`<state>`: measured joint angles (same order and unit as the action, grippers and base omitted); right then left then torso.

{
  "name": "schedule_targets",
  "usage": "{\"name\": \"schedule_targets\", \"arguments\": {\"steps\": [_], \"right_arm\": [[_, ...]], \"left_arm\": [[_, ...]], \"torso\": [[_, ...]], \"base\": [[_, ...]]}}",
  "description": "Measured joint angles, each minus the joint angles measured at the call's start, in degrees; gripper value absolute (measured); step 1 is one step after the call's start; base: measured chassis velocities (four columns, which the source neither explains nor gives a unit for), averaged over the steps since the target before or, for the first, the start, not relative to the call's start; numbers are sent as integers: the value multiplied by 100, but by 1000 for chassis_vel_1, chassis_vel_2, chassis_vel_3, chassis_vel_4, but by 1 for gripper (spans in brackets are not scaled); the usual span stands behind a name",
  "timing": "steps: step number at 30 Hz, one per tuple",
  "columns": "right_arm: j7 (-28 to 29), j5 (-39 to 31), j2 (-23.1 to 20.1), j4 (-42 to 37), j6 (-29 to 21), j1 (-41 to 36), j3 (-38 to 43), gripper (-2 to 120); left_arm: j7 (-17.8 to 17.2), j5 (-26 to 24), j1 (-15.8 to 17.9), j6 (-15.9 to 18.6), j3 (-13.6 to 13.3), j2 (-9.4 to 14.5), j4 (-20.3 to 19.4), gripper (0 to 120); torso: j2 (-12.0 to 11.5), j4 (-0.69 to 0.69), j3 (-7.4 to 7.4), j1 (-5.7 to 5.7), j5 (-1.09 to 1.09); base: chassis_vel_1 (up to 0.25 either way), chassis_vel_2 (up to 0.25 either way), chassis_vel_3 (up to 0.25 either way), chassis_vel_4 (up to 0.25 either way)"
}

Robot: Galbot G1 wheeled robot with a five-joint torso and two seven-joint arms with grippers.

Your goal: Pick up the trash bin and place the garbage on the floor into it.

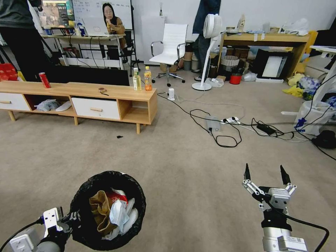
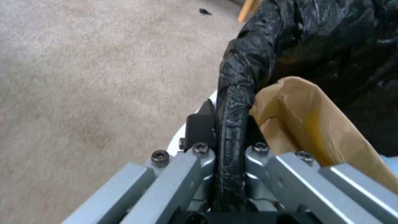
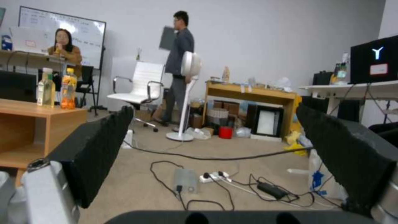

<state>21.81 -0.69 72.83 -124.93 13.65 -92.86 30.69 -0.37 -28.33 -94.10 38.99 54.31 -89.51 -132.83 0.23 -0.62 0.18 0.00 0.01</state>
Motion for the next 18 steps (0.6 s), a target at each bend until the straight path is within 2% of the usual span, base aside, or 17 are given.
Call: {"name": "schedule_targets", "arguments": {"steps": [12, 18], "right_arm": [[2, 1, -22, 1, 45, 0, -1, 100], [-25, 19, -32, 8, 63, 5, -16, 100]], "left_arm": [[0, 5, -5, 0, -6, -11, -11, 3], [0, 11, -2, 0, -12, -16, -12, 3]], "torso": [[0, 0, 0, 0, -2], [-1, 0, 1, 0, -2]], "base": [[-158, 157, 155, -164], [-57, 64, 64, -54]]}}
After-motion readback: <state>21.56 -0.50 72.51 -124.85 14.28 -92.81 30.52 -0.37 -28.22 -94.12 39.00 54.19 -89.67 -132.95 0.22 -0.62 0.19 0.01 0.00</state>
